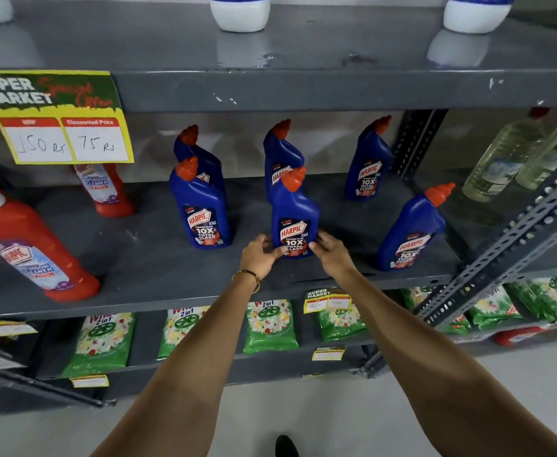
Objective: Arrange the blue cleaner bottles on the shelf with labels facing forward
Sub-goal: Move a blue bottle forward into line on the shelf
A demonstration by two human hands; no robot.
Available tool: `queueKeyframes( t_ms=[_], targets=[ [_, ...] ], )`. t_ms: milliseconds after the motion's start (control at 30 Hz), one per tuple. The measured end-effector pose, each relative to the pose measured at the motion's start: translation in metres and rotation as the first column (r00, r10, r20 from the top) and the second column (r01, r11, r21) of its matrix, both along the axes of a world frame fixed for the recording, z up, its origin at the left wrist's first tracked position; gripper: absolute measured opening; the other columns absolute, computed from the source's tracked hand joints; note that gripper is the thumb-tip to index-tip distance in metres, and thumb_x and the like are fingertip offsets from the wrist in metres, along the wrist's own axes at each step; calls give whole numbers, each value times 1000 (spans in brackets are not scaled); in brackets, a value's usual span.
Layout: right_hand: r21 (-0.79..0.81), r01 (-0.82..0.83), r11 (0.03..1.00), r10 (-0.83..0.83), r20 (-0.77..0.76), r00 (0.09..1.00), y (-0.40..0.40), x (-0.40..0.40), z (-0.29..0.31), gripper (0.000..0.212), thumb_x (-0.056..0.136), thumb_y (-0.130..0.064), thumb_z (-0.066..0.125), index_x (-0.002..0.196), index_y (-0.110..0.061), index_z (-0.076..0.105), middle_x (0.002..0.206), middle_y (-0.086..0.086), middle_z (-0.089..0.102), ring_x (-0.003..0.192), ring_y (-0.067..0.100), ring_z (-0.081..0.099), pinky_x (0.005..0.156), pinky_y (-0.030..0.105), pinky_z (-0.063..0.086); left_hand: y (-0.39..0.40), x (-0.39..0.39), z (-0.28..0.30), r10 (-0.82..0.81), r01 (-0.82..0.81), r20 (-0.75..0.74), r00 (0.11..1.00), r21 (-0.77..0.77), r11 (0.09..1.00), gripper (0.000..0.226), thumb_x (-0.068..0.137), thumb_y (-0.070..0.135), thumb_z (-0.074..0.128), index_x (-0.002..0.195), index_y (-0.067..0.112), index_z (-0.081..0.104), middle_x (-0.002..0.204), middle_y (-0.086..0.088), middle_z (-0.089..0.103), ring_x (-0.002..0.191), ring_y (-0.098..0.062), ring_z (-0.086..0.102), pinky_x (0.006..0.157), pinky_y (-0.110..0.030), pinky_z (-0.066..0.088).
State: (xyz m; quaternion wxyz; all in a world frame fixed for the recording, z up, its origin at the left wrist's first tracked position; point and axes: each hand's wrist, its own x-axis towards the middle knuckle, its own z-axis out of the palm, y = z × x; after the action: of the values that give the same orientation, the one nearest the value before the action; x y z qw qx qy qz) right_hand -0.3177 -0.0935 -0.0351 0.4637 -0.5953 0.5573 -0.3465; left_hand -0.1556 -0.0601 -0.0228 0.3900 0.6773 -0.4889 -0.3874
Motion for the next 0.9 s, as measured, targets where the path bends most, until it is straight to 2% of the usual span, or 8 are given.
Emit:
queueKeyframes(
  t_ms=[167, 367, 567, 700, 900],
  targets=[
    [2, -20, 1000, 20, 34, 999, 22, -7, -1, 38, 92, -10, 51, 129, -9, 50, 127, 11, 60, 117, 20, 54, 99, 33, 44, 20, -1, -2, 4, -4, 3, 1000, -12, 1000, 44, 79, 22, 69, 115, 3, 53, 120, -14, 63, 108, -23, 58, 86, -25, 44],
    [6, -19, 1000, 19, 43, 999, 37, -11, -2, 33, 91, -7, 52, 123, -6, 54, 125, 15, 61, 112, 18, 55, 103, 40, 44, 35, -3, -4, -4, 4, -1, 1000, -19, 1000, 42, 78, 22, 70, 113, 4, 55, 117, -14, 64, 105, -23, 59, 86, -26, 45],
    [13, -19, 1000, 18, 45, 999, 46, -15, -2, 30, 91, -10, 53, 121, -10, 56, 121, 11, 64, 108, 15, 56, 99, 34, 45, 43, -5, -5, -5, 5, 21, 1000, -25, 1000, 42, 77, 24, 70, 111, 4, 56, 115, -13, 65, 100, -20, 59, 84, -25, 45],
    [5, -26, 1000, 25, 40, 999, 48, -15, 0, 28, 91, -10, 53, 119, -10, 57, 119, 10, 65, 105, 14, 57, 90, 29, 44, 45, -6, -4, -10, 10, 37, 999, -21, 1000, 41, 78, 24, 69, 111, 4, 56, 115, -13, 64, 103, -22, 59, 86, -27, 46],
    [14, -31, 999, 31, -2, 1000, 49, -16, 1, 26, 91, -12, 52, 117, -11, 58, 119, 11, 65, 112, 22, 58, 100, 42, 46, 44, -6, -3, -21, 21, 49, 999, -6, 1000, 41, 77, 27, 69, 110, 6, 56, 116, -12, 64, 103, -21, 59, 84, -26, 45]
  ],
)
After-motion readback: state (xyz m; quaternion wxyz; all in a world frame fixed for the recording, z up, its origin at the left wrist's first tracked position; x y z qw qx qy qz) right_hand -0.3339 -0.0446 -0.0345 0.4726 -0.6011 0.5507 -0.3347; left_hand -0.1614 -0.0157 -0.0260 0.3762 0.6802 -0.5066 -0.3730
